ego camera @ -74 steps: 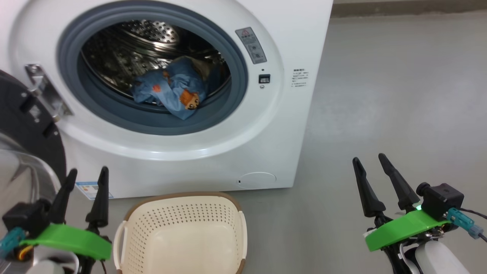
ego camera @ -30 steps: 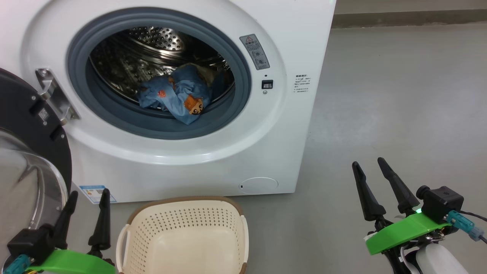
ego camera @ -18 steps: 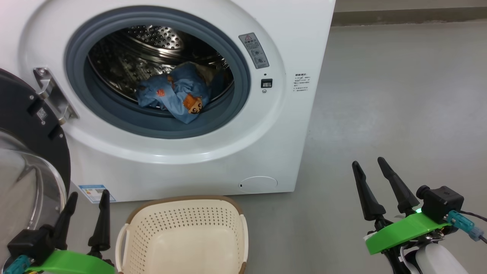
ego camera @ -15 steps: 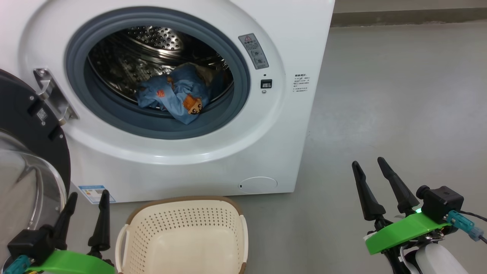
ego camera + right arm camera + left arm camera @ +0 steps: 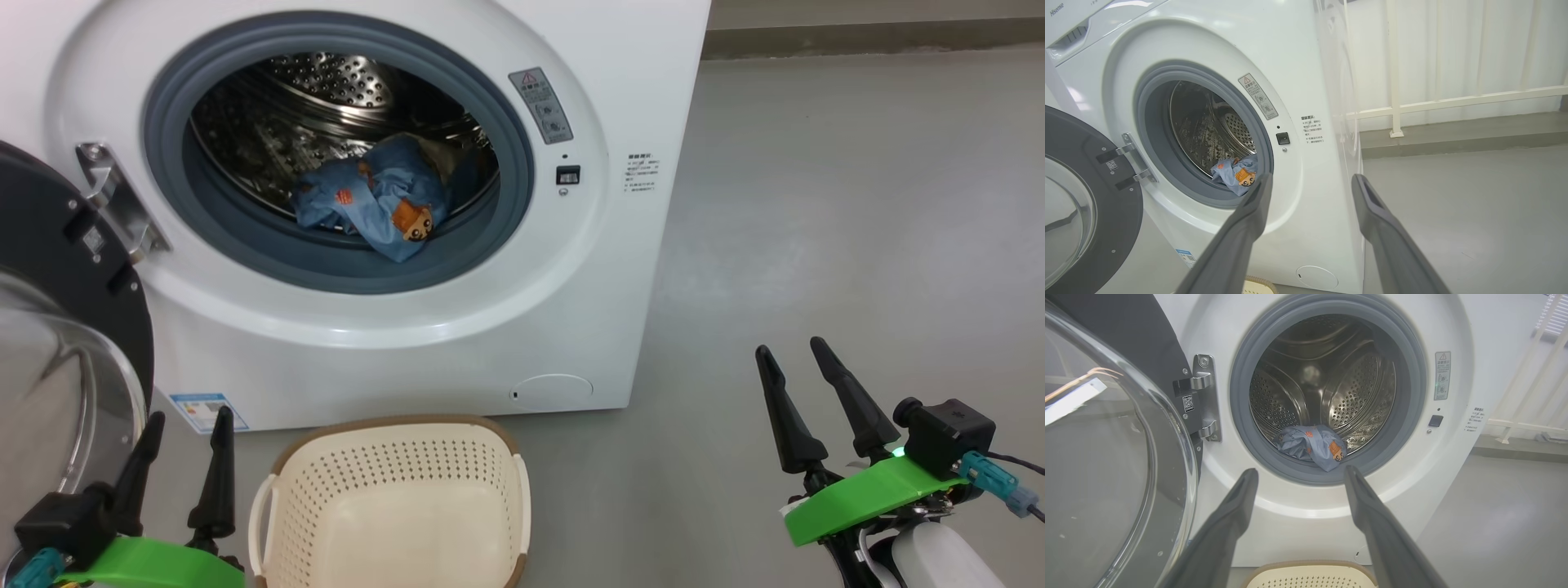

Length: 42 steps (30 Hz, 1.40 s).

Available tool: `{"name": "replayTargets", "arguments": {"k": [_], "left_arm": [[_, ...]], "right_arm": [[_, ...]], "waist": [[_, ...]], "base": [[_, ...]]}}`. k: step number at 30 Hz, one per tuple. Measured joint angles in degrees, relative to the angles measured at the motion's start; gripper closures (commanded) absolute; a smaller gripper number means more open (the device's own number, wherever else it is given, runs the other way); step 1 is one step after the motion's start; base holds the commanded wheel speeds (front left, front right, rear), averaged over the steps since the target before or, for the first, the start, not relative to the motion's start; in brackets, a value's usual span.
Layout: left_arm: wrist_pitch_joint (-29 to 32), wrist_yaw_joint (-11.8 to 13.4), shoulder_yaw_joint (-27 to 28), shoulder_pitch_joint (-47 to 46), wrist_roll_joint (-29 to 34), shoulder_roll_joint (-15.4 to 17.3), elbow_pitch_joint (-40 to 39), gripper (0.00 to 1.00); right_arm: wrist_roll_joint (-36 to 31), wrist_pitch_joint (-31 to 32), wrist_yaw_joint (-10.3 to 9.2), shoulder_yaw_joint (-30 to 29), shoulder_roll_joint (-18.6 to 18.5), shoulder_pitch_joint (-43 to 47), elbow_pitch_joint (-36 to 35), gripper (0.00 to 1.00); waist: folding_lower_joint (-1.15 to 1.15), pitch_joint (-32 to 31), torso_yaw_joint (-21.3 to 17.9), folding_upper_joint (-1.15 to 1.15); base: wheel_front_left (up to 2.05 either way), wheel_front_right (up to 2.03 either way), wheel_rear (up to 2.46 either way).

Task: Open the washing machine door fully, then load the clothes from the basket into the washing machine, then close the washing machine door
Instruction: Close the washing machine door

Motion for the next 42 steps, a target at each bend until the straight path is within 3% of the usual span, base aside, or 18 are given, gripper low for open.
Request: {"name": "replayTargets", "arguments": {"k": [13, 42], "left_arm": [[0.0, -0.6, 0.1, 0.0, 0.1, -0.6, 0.5, 0.0], [0.0, -0.7, 0.0, 0.0, 0.4, -1.2, 0.8, 0.0]], "right_arm": [[0.0, 0.0, 0.0, 0.2, -0.3, 0.0, 0.2, 0.0], [1.0, 0.0, 0.0, 0.4, -0.6, 0.0, 0.3, 0.0]], "waist": [[-0.01, -0.5, 0.0, 0.0], [0.0, -0.8, 0.3, 0.0]], "base": [[-1.2, 1.2, 0.0], [-0.02, 0.02, 0.0]]}}
